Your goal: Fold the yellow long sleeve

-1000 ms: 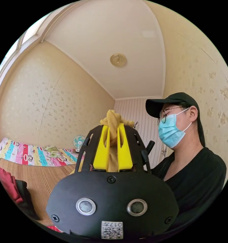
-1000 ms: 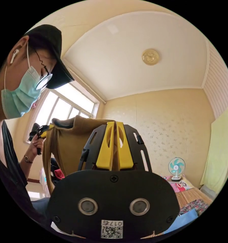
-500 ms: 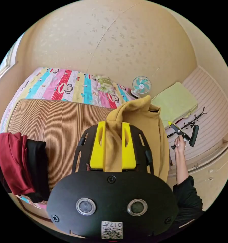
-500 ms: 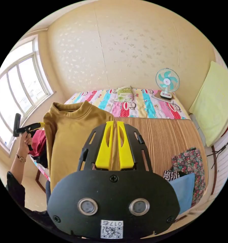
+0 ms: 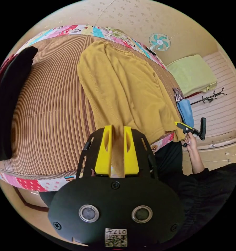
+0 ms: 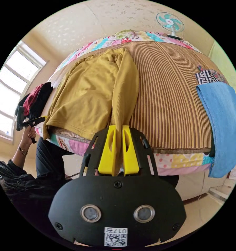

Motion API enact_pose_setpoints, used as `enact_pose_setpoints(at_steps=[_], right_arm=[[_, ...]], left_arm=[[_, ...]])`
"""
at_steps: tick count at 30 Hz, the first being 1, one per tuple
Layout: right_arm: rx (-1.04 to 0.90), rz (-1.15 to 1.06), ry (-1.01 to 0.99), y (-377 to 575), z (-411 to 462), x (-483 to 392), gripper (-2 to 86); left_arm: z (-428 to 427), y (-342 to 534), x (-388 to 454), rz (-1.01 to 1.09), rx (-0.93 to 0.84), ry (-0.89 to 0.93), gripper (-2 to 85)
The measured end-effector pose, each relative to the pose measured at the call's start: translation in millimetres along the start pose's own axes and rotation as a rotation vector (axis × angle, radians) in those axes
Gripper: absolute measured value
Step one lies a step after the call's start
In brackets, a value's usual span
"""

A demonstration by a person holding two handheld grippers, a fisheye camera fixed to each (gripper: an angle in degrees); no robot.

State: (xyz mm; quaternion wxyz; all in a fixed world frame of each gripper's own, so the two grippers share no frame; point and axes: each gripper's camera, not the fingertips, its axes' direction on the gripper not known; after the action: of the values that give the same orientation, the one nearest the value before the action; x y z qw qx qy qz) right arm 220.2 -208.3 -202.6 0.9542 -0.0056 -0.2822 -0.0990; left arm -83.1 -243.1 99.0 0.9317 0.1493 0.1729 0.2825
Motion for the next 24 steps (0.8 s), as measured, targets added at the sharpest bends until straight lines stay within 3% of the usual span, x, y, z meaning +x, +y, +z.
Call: enact_pose_setpoints(at_steps=[2, 4, 5, 7, 8, 10, 12, 14, 16, 17, 19, 21, 22, 24], right_arm=[[0.142, 0.031, 0.105, -14.1, -63.8, 33.1, 4.0], [0.289, 0.14, 0.144, -22.1, -125.7, 81.1, 3.6], [0.382, 0.235, 0.176, -20.8, -163.7, 114.4, 3.4], [0.521, 0.436, 0.245, 1.7, -215.3, 154.2, 3.2], [0.645, 0.574, 0.258, 31.6, -243.8, 166.2, 3.1], [0.805, 0.61, 0.219, 70.1, -261.9, 158.3, 3.2], [0.804, 0.578, 0.179, 80.6, -248.0, 138.4, 3.4], [0.606, 0.428, 0.06, 56.5, -189.6, 100.0, 4.3], [0.428, 0.306, -0.044, 32.4, -129.6, 63.4, 6.0], [0.321, 0.234, -0.131, 19.0, -88.3, 37.3, 7.5], [0.173, 0.146, -0.217, 4.6, -30.5, 1.8, 8.9], [-0.006, 0.086, -0.258, -0.4, 25.5, -25.3, 9.1], [-0.115, 0.023, -0.236, 5.6, 56.1, -40.8, 8.5], [-0.019, -0.055, -0.097, 34.9, 47.5, -55.7, 6.5]], left_arm=[[-63.3, -0.5, -30.5, -0.024, 0.152, 0.148, 4.7], [-174.5, 21.8, -104.1, -0.214, 0.502, 0.303, 4.8], [-200.7, 34.1, -123.4, -0.271, 0.601, 0.324, 4.9], [-278.6, 107.5, -177.6, -0.458, 0.982, 0.331, 4.4], [-290.0, 127.9, -184.0, -0.495, 1.064, 0.322, 4.7], [-306.6, 183.4, -187.8, -0.572, 1.213, 0.254, 6.5], [-294.2, 189.1, -179.5, -0.565, 1.14, 0.203, 6.8], [-260.6, 164.8, -166.6, -0.501, 0.969, 0.198, 8.0], [-185.3, 100.9, -143.3, -0.373, 0.597, 0.282, 10.4], [-163.2, 85.3, -135.4, -0.347, 0.503, 0.294, 11.1], [-82.3, 45.9, -104.3, -0.313, 0.232, 0.201, 12.7], [-36.1, 35.0, -82.9, -0.251, 0.102, 0.144, 12.3], [-30.5, 41.7, -67.9, -0.199, 0.12, 0.09, 9.1], [-23.8, 55.1, -53.2, -0.131, 0.074, 0.05, 5.8]])
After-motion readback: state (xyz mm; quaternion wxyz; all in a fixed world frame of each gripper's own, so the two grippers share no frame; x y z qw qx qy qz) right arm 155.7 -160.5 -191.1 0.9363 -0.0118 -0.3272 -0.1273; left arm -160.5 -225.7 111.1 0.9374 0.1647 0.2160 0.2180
